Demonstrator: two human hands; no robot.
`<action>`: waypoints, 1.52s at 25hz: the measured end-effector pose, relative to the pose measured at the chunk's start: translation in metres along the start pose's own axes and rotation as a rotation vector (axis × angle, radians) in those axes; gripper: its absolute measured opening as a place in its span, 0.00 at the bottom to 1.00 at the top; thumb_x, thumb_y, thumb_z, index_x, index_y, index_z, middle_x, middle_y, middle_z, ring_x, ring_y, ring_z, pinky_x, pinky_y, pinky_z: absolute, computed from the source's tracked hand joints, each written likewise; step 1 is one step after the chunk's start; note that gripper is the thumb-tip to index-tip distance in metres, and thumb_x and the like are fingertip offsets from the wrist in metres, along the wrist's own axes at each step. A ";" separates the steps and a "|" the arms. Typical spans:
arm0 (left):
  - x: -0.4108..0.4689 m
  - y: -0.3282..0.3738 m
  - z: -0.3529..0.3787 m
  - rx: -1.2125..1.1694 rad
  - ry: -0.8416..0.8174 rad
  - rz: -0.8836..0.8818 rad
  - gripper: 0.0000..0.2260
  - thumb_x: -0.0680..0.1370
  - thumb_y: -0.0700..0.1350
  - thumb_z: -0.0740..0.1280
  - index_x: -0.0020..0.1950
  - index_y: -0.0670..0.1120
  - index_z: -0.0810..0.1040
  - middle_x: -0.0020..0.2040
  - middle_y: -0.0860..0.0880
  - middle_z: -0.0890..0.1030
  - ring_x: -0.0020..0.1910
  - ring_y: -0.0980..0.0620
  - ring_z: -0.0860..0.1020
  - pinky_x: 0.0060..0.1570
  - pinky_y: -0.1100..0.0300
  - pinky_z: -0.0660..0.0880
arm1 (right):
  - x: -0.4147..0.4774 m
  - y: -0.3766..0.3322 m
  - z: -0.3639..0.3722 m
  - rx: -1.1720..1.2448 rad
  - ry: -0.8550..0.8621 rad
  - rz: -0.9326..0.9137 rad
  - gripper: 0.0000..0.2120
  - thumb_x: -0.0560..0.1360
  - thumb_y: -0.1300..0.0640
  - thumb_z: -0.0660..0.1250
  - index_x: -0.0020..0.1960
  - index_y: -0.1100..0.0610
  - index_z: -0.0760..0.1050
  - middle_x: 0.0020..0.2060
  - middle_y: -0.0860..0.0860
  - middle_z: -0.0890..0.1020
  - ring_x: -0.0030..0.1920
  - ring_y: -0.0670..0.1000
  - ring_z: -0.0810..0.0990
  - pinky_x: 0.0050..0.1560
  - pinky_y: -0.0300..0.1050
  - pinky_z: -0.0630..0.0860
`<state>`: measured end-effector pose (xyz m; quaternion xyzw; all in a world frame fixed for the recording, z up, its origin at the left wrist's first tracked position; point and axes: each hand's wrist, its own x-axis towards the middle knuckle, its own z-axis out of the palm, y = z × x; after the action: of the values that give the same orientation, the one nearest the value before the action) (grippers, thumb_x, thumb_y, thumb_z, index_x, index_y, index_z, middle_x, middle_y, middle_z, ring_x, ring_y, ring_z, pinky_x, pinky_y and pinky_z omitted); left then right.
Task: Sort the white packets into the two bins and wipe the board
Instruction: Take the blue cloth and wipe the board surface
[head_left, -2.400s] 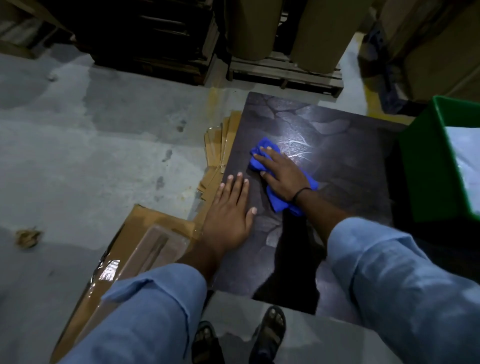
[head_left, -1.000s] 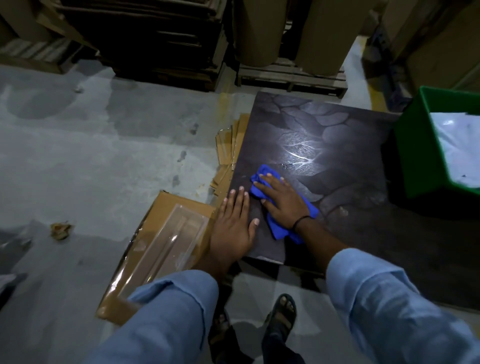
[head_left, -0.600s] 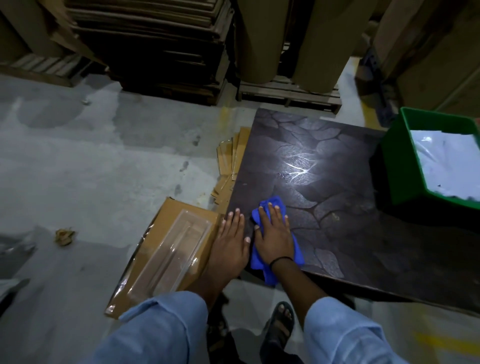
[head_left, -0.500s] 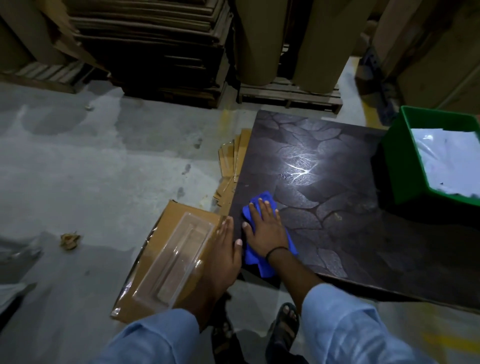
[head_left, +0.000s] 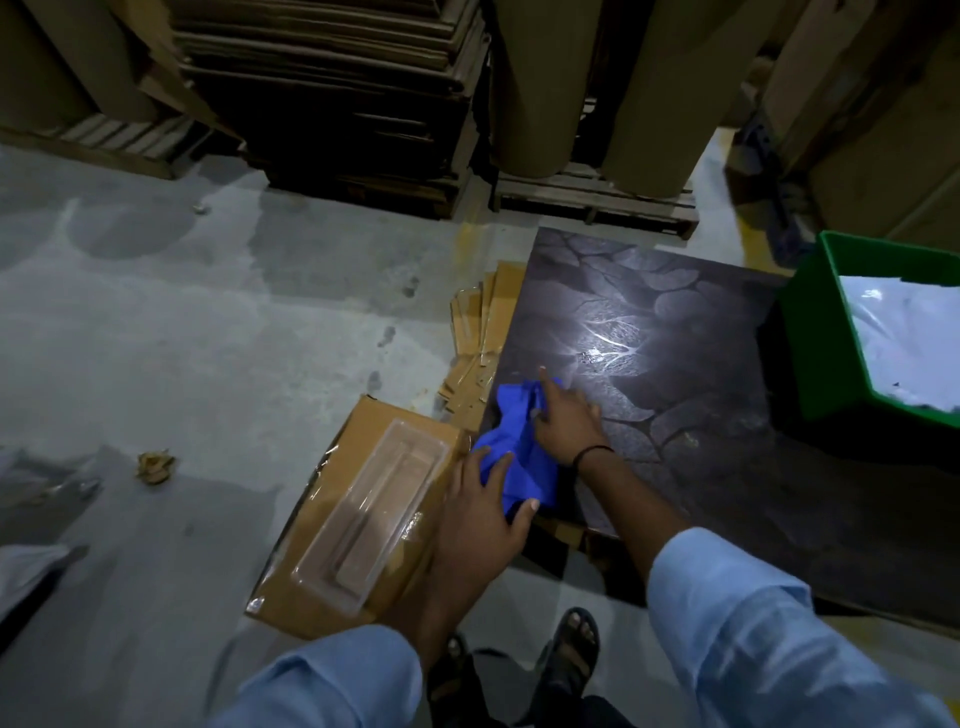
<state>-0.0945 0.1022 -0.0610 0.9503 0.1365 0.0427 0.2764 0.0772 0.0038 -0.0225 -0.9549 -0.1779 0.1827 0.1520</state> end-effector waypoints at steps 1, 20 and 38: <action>0.005 0.001 0.001 0.034 -0.038 -0.031 0.30 0.75 0.64 0.63 0.75 0.52 0.70 0.75 0.45 0.66 0.74 0.43 0.64 0.71 0.49 0.67 | -0.005 0.008 -0.003 -0.036 0.085 -0.025 0.32 0.78 0.55 0.60 0.80 0.53 0.55 0.72 0.56 0.70 0.68 0.62 0.68 0.70 0.58 0.64; -0.006 -0.033 -0.038 0.001 -0.073 -0.263 0.27 0.76 0.56 0.67 0.73 0.50 0.67 0.67 0.47 0.73 0.62 0.44 0.75 0.59 0.50 0.75 | -0.024 -0.065 0.027 -0.390 -0.158 -0.429 0.19 0.78 0.59 0.61 0.69 0.52 0.69 0.69 0.61 0.65 0.52 0.65 0.80 0.50 0.54 0.75; -0.081 -0.127 -0.036 0.133 -0.179 -0.475 0.28 0.78 0.53 0.55 0.78 0.47 0.64 0.73 0.44 0.70 0.69 0.42 0.70 0.70 0.49 0.65 | -0.015 -0.160 0.154 -0.518 -0.335 -0.575 0.17 0.80 0.61 0.57 0.69 0.57 0.69 0.64 0.62 0.70 0.57 0.65 0.79 0.53 0.59 0.77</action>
<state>-0.2080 0.2005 -0.0988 0.9077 0.3335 -0.1167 0.2265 -0.0429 0.1756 -0.0975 -0.8301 -0.4995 0.2347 -0.0794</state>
